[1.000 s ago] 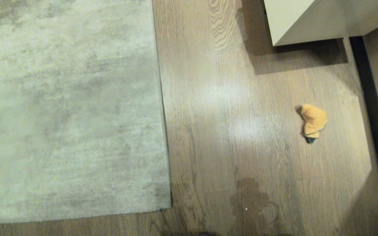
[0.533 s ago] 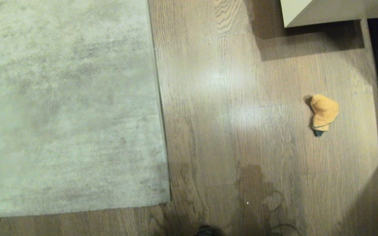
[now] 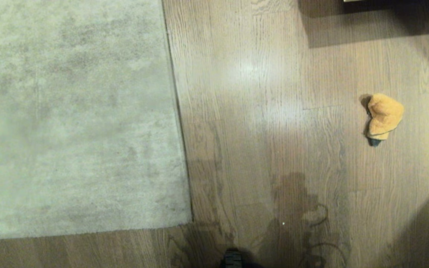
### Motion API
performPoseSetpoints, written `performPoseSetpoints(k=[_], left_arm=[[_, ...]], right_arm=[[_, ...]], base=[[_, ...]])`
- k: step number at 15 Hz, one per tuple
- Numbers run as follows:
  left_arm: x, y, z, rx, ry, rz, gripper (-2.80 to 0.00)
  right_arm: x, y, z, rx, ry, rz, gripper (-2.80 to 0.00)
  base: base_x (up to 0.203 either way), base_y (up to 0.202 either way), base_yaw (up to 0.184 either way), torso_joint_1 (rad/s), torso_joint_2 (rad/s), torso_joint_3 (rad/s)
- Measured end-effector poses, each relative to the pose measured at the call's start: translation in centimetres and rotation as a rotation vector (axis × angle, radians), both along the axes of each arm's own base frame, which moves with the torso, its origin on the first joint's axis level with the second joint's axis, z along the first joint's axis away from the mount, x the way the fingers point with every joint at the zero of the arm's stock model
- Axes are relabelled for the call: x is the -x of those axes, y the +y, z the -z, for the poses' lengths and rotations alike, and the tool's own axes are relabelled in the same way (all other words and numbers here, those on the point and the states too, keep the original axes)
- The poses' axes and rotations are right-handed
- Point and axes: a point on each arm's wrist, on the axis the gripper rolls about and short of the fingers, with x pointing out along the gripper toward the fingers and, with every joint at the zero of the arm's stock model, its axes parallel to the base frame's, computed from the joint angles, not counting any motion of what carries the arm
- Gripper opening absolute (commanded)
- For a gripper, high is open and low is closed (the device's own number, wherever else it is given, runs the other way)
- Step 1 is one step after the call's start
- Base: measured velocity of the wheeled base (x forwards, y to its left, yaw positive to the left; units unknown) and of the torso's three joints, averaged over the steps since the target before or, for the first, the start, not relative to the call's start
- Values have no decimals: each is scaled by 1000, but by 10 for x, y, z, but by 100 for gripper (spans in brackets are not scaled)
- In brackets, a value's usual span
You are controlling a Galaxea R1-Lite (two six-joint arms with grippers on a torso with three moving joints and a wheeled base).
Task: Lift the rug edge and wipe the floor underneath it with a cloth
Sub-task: Pick up the rag
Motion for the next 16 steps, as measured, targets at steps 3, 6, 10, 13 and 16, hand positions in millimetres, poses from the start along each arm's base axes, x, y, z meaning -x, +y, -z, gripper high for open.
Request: performPoseSetpoints(k=[3, 6, 10, 13, 16], left_arm=[[0, 0, 0, 0, 0, 0, -280], [0, 0, 0, 0, 0, 0, -280], [0, 0, 0, 0, -1, 0, -280], [0, 0, 0, 0, -1, 0, -280], [0, 0, 0, 0, -3, 0, -280]], right_arm=[[0, 0, 0, 0, 0, 0, -280], [0, 0, 0, 0, 0, 0, -280], [0, 0, 0, 0, 0, 0, -280], [0, 0, 0, 0, 0, 0, -280], [0, 0, 0, 0, 1, 0, -280]], base=[[0, 0, 0, 1, 3, -201], [0, 0, 0, 2, 5, -200], [0, 0, 0, 1, 3, -104], [0, 0, 0, 0, 0, 0], [0, 0, 0, 0, 0, 0]])
